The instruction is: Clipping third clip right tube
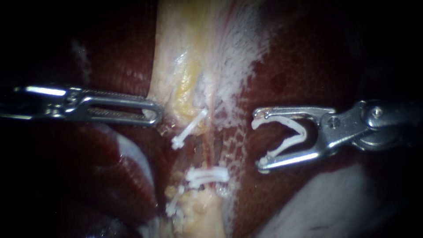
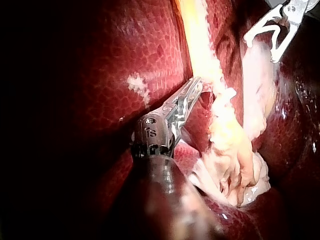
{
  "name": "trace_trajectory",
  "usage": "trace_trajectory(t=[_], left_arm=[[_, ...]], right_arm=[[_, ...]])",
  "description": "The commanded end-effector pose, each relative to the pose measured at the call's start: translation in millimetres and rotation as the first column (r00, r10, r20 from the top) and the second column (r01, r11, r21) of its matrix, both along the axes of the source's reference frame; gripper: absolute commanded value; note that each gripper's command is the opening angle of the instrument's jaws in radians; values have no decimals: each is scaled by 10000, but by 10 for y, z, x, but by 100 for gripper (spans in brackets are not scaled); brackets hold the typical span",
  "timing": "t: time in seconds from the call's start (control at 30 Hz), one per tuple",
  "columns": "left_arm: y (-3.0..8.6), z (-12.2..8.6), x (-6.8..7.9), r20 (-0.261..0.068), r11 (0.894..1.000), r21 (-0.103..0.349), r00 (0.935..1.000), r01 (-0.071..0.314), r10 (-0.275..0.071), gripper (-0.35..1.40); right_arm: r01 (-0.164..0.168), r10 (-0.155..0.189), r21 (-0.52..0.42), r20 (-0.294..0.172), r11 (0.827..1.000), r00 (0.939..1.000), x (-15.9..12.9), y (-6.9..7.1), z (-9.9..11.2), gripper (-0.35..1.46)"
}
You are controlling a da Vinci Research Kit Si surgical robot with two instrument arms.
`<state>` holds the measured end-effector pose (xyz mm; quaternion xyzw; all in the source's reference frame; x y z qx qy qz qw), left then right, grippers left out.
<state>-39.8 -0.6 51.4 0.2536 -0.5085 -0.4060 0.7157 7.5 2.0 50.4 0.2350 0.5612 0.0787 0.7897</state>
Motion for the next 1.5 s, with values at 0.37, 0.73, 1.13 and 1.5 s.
trace_trajectory(t=[0.37, 0.73, 1.13, 1.5], left_arm=[[14, -11, 14, 9, 10000, 78, 10000, 16, -16, -35], [44, -49, 52, -36, 9988, 126, 9988, 479, -479, -35], [47, -89, 56, 78, 9979, -132, 9979, 637, -636, -35], [46, -91, 55, 67, 9978, -136, 9979, 652, -651, -35]], right_arm=[[184, -183, 173, -19, 9997, 9998, 19, -27, 33, 60], [288, -302, 834, 155, 9961, 9994, 59, -53, 89, 60], [233, -257, 923, 253, 9955, 9993, 86, -47, 121, 60], [125, -155, 931, 312, 9956, 9994, 115, -47, 118, 60]])
